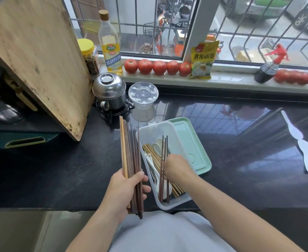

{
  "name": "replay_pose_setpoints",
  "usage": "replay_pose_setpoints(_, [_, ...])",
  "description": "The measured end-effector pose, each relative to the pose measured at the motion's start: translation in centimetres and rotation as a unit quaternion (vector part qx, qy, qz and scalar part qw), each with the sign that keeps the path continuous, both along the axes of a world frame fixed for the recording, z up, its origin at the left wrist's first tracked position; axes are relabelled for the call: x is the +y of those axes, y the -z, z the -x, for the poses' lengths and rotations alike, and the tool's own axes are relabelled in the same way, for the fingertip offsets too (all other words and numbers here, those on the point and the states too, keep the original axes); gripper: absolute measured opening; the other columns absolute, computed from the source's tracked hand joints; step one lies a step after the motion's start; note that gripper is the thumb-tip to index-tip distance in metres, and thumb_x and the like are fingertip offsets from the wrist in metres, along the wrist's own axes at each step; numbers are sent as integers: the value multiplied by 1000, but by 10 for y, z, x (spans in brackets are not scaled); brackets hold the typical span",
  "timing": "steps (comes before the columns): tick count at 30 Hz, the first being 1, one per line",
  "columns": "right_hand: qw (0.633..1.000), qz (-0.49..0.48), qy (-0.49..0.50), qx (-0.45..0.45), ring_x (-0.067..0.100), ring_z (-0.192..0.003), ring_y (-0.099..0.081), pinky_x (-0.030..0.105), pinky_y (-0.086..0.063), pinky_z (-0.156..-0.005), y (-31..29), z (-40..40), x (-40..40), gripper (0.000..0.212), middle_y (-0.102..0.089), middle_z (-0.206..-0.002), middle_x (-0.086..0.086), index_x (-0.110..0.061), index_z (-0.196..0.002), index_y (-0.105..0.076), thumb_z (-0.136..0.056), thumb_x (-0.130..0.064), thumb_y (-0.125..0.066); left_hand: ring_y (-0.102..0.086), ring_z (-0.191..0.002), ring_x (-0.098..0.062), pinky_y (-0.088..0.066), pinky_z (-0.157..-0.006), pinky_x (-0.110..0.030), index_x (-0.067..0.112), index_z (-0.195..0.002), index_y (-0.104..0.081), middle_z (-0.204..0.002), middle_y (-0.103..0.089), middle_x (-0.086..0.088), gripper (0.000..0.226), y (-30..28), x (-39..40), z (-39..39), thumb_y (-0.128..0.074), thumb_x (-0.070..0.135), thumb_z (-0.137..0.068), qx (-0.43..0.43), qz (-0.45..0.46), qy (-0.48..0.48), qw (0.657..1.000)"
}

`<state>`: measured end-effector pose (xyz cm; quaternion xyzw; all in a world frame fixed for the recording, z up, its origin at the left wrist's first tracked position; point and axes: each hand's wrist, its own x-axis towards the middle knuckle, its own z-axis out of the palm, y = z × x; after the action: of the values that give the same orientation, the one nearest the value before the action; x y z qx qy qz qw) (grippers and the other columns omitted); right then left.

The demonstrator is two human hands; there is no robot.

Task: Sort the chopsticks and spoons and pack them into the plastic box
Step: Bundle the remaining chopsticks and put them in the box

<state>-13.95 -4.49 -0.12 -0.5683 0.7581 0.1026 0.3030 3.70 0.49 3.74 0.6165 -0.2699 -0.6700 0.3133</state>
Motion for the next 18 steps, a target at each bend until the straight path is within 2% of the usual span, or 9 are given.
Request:
replay_pose_setpoints(2, [999, 31, 9, -6, 32, -92, -66, 42, -58, -83, -4, 2, 6, 21, -69, -101, 13, -8, -104, -65, -102, -23, -51, -77, -76, -28, -61, -65, -38, 14, -119, -60, -91, -79, -8, 19, -3, 1, 1, -65, 16, -101, 9, 0, 12, 1000])
replay_pose_setpoints(4, [994, 94, 37, -42, 31, -87, -64, 43, -55, -79, -15, 1, 18, 33, -68, -92, 9, -12, -97, -63, -105, -37, -44, -77, -80, -29, -61, -67, -39, 14, -121, -59, -94, -80, -9, 21, -6, 2, 1, -65, 17, -101, 23, -2, 22, 999])
replay_pose_setpoints(6, [974, 118, 94, -172, 24, -71, -60, 42, -53, -67, -33, -6, 31, 34, -66, -76, 1, -14, -88, -62, -103, -39, -45, -76, -79, -31, -61, -67, -40, 11, -120, -61, -96, -79, -12, 21, -8, 1, 3, -66, 14, -99, 40, -5, 24, 999])
replay_pose_setpoints(8, [920, 63, 170, -348, 16, -54, -56, 33, -49, -50, -51, -16, 41, 28, -66, -64, -4, -17, -86, -66, -102, -36, -52, -75, -77, -34, -62, -67, -42, 9, -118, -66, -98, -79, -17, 21, -11, 0, 6, -68, 13, -98, 52, -8, 36, 998])
replay_pose_setpoints(10, [881, 49, 211, -422, 11, -47, -54, 27, -44, -47, -57, -21, 45, 21, -68, -65, -4, -18, -86, -70, -100, -30, -60, -75, -78, -34, -62, -70, -44, 10, -118, -68, -100, -78, -18, 20, -13, -2, 8, -67, 12, -98, 62, -10, 60, 996])
replay_pose_setpoints(12, [873, 66, 246, -415, 9, -50, -54, 28, -44, -53, -55, -19, 42, 20, -66, -67, -2, -16, -83, -71, -98, -27, -63, -76, -78, -35, -61, -71, -44, 10, -119, -66, -100, -78, -17, 21, -12, -3, 9, -66, 11, -98, 66, -15, 70, 995])
replay_pose_setpoints(15, [872, 148, 310, -350, 17, -55, -59, 37, -52, -61, -52, -2, 27, 21, -70, -71, 11, -11, -85, -69, -97, -23, -56, -77, -81, -36, -61, -69, -41, 6, -119, -61, -96, -79, -15, 23, -8, -3, 6, -68, 12, -98, 42, -19, 44, 998])
replay_pose_setpoints(17, [910, 174, 270, -261, 20, -56, -68, 40, -59, -66, -44, 13, 17, 23, -72, -69, 9, -12, -82, -66, -97, -23, -52, -78, -82, -35, -61, -68, -39, 8, -119, -60, -93, -80, -12, 23, -4, -1, 3, -69, 14, -98, 22, -21, 13, 999])
replay_pose_setpoints(18, [938, 147, 227, -215, 21, -60, -71, 41, -61, -69, -39, 16, 14, 24, -73, -69, 8, -12, -81, -65, -97, -24, -52, -78, -82, -33, -61, -68, -39, 9, -119, -59, -92, -80, -11, 23, -1, 0, 1, -68, 14, -98, 14, -22, -3, 1000])
